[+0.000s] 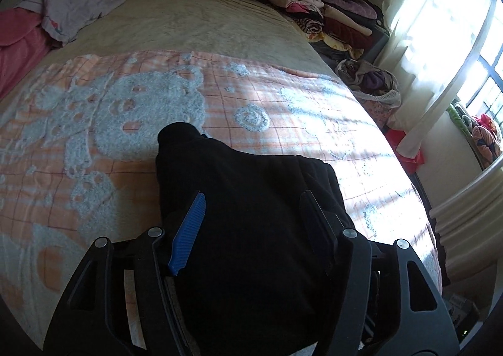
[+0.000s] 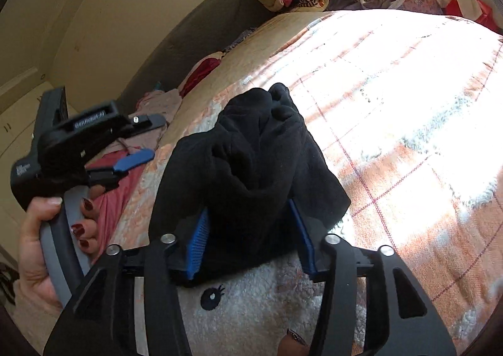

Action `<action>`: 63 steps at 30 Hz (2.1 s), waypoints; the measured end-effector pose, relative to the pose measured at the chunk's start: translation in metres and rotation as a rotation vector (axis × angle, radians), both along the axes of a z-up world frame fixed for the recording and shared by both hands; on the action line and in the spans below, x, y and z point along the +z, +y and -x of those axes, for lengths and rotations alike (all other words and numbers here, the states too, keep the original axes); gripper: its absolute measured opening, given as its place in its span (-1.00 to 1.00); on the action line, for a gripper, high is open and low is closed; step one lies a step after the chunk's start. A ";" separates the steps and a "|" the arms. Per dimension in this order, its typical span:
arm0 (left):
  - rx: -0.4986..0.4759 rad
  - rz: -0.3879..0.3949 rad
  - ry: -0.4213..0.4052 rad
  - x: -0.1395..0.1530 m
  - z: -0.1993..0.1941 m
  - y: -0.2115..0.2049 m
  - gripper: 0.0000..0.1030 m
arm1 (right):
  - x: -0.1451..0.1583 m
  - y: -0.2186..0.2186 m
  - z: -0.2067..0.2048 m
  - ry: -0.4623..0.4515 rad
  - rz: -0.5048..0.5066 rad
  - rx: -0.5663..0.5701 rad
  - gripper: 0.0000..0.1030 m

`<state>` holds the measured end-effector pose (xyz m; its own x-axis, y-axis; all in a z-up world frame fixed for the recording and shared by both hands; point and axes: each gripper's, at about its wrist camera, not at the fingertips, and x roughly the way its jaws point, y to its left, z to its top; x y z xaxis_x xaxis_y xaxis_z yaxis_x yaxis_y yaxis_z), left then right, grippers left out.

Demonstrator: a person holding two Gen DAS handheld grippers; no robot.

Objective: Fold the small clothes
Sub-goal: 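Lift the bundle with both grippers and carry it across the blanket, then lower the bundle onto the blanket and open both grippers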

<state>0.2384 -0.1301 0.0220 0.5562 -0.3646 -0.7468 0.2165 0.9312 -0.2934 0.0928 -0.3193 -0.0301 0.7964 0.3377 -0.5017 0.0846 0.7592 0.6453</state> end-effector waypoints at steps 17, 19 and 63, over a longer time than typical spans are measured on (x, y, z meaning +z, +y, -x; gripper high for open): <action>-0.024 -0.150 0.012 -0.012 0.024 0.012 0.35 | 0.006 -0.004 -0.117 0.221 0.040 0.154 0.30; -0.025 -0.152 0.022 -0.016 0.023 0.014 0.40 | 0.009 0.000 -0.124 0.213 0.076 0.161 0.15; -0.063 -0.192 0.078 -0.040 0.058 0.007 0.54 | 0.008 -0.026 -0.047 0.138 0.200 0.199 -0.50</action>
<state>0.1803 -0.1235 -0.0184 0.4743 -0.2438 -0.8459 0.2595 0.9569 -0.1303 0.1402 -0.3449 -0.0219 0.6445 0.3639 -0.6724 -0.0017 0.8802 0.4746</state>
